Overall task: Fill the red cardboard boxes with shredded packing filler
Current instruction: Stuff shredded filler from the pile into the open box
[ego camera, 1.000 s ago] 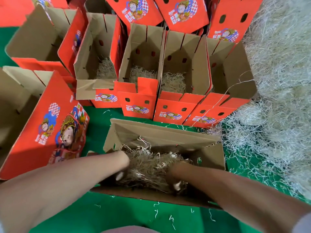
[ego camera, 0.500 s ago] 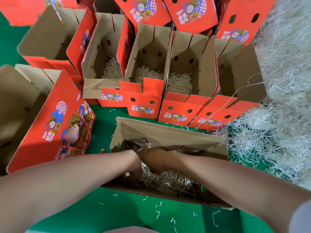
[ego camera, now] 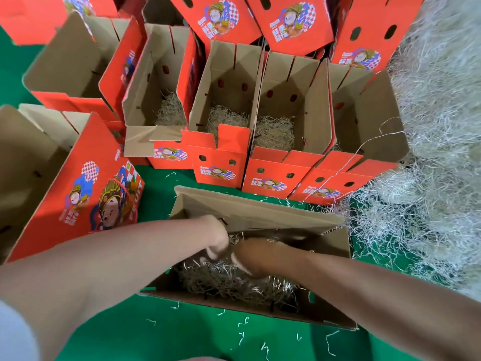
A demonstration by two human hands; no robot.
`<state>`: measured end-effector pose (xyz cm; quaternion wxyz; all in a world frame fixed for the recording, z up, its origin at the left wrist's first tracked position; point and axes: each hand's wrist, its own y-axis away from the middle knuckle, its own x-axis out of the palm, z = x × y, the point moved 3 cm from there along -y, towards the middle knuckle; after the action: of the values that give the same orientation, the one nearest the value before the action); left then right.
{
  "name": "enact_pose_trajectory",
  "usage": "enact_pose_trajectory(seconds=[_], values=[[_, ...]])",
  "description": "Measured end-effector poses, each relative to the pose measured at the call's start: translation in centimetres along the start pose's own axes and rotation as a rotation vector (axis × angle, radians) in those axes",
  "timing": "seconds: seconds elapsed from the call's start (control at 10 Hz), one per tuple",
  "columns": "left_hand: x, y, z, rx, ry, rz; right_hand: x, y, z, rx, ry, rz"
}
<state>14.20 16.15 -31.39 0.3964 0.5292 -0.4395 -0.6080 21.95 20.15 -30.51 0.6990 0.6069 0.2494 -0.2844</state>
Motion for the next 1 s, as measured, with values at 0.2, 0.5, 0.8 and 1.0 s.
enact_pose_trajectory(seconds=[0.2,0.5,0.8,1.0], values=[[2.6,-2.7,0.4,-0.09,0.191,0.113,4.7,-3.1,0.5,-0.034,0.021,0.354],[2.1,-3.8,1.5,-0.063,0.543,-0.246,3.5,-2.5,0.7,-0.066,-0.079,0.011],[4.5,-3.3,-0.8,-0.049,0.332,0.262,2.4,-1.2,-0.7,0.066,-0.01,0.028],[-0.8,-2.3,-3.8,0.149,0.017,-0.449,1.8,0.7,-3.8,0.103,0.052,0.137]])
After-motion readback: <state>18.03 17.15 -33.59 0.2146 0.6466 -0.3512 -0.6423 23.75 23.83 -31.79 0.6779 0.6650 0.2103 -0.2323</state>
